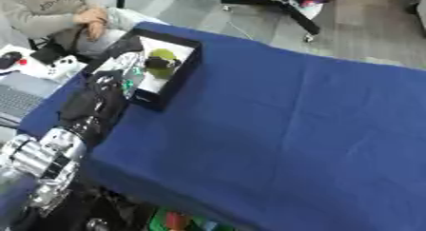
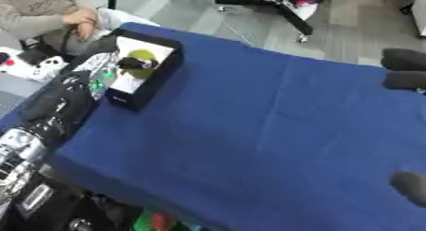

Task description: Pick up the objects with one hand, pass them to the other hand, and then place them into the box on the other side of the table.

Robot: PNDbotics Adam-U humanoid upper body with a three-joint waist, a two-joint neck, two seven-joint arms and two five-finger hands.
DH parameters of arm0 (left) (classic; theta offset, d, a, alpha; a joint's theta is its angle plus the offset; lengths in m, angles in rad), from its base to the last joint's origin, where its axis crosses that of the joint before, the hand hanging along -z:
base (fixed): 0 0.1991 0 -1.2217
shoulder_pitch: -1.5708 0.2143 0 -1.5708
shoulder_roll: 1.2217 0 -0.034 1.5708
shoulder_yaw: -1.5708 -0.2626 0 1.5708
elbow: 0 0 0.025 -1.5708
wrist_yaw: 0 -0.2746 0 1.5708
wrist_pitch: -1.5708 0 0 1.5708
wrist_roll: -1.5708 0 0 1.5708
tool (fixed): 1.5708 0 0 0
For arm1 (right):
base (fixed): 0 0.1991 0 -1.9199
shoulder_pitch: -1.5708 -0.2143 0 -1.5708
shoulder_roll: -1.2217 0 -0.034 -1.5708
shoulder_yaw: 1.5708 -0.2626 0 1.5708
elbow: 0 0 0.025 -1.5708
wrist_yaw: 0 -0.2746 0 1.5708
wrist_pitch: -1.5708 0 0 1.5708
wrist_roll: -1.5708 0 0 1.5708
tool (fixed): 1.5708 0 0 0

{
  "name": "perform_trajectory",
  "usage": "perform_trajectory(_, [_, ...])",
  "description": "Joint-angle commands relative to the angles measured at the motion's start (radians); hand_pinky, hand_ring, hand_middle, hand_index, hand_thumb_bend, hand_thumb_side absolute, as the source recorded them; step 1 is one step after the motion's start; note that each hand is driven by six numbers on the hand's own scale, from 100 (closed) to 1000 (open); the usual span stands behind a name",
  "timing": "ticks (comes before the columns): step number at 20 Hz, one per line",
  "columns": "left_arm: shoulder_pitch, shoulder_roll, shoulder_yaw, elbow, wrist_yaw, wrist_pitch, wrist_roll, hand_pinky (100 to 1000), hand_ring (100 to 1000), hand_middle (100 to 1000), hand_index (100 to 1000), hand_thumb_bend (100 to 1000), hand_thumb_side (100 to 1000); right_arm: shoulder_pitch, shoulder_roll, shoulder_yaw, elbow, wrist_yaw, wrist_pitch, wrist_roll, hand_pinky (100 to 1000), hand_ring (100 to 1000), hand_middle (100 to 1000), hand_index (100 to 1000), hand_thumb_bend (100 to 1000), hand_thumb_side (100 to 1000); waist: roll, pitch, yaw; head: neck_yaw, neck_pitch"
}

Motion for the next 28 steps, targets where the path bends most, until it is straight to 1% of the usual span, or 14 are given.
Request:
perform_trajectory(1, [-0.008, 0.051, 0.010, -0.131, 0.066, -0.019, 0.043, 974, 993, 902, 1000, 1000, 781, -0.006, -0.009, -0.007, -0.018, 0.005, 0.006, -0.002, 886, 1000, 1000, 918, 422, 544, 0.002, -0.010, -0.003, -0.006, -0.002])
perform_trajectory(4, [0.022, 0.054, -0.005, -0.343, 0.178, -0.064, 0.087, 971, 990, 838, 972, 1000, 789, 0.000, -0.005, -0.010, -0.018, 0.012, 0.007, -0.004, 886, 1000, 1000, 915, 413, 540, -0.004, -0.006, -0.011, -0.024, -0.002])
perform_trajectory(5, [0.035, 0.050, -0.008, -0.426, 0.229, -0.084, 0.105, 971, 990, 831, 966, 964, 711, 0.003, -0.003, -0.013, -0.018, 0.015, 0.009, -0.007, 886, 1000, 1000, 915, 420, 543, -0.007, -0.004, -0.015, -0.033, -0.002])
perform_trajectory(6, [0.048, 0.044, -0.011, -0.511, 0.288, -0.107, 0.126, 974, 994, 811, 946, 885, 695, 0.007, -0.001, -0.016, -0.018, 0.019, 0.010, -0.010, 886, 1000, 1000, 914, 420, 543, -0.011, -0.002, -0.019, -0.046, -0.002])
perform_trajectory(7, [0.065, 0.035, -0.014, -0.600, 0.363, -0.138, 0.154, 972, 990, 803, 941, 866, 693, 0.010, -0.001, -0.021, -0.018, 0.024, 0.012, -0.015, 886, 1000, 1000, 914, 420, 543, -0.015, 0.000, -0.024, -0.062, -0.002])
perform_trajectory(8, [0.081, 0.025, -0.020, -0.682, 0.440, -0.174, 0.182, 967, 982, 785, 928, 826, 692, 0.013, -0.001, -0.027, -0.018, 0.029, 0.015, -0.022, 885, 1000, 1000, 913, 421, 541, -0.019, 0.002, -0.029, -0.082, -0.002])
perform_trajectory(11, [0.141, -0.013, -0.049, -0.904, 0.659, -0.298, 0.252, 953, 955, 759, 913, 787, 689, 0.023, -0.013, -0.058, -0.018, 0.053, 0.027, -0.061, 882, 1000, 1000, 910, 423, 529, -0.032, 0.009, -0.043, -0.159, -0.002])
perform_trajectory(13, [0.177, -0.041, -0.066, -1.012, 0.743, -0.353, 0.264, 945, 936, 746, 906, 760, 697, 0.032, -0.030, -0.080, -0.018, 0.067, 0.047, -0.095, 881, 1000, 1000, 906, 423, 520, -0.039, 0.014, -0.049, -0.208, -0.002])
perform_trajectory(16, [0.237, -0.101, -0.082, -1.157, 0.814, -0.417, 0.227, 942, 923, 730, 898, 750, 697, 0.047, -0.069, -0.112, 0.022, 0.088, 0.095, -0.152, 882, 1000, 1000, 896, 419, 511, -0.046, 0.020, -0.048, -0.281, -0.002])
perform_trajectory(18, [0.269, -0.131, -0.094, -1.216, 0.867, -0.444, 0.200, 941, 919, 723, 894, 747, 697, 0.051, -0.095, -0.123, 0.088, 0.099, 0.116, -0.181, 886, 1000, 1000, 893, 415, 509, -0.046, 0.022, -0.045, -0.314, -0.002])
perform_trajectory(21, [0.301, -0.171, -0.120, -1.234, 0.942, -0.506, 0.155, 941, 917, 719, 889, 745, 700, 0.040, -0.138, -0.130, 0.246, 0.100, 0.133, -0.206, 891, 1000, 1000, 892, 411, 511, -0.041, 0.024, -0.036, -0.343, -0.002])
perform_trajectory(22, [0.310, -0.184, -0.126, -1.235, 0.959, -0.522, 0.142, 942, 917, 716, 886, 744, 700, 0.031, -0.148, -0.130, 0.298, 0.098, 0.131, -0.208, 893, 1000, 1000, 892, 323, 477, -0.039, 0.024, -0.033, -0.347, -0.002])
perform_trajectory(23, [0.319, -0.200, -0.133, -1.236, 0.980, -0.537, 0.130, 942, 917, 717, 885, 746, 699, 0.019, -0.160, -0.130, 0.356, 0.097, 0.129, -0.207, 894, 1000, 1000, 894, 407, 509, -0.036, 0.024, -0.029, -0.352, -0.002])
perform_trajectory(28, [0.366, -0.285, -0.164, -1.236, 1.030, -0.587, 0.079, 944, 914, 709, 880, 742, 700, -0.080, -0.164, -0.131, 0.684, 0.137, 0.089, -0.182, 900, 1000, 1000, 902, 402, 497, -0.022, 0.023, -0.008, -0.373, -0.002])
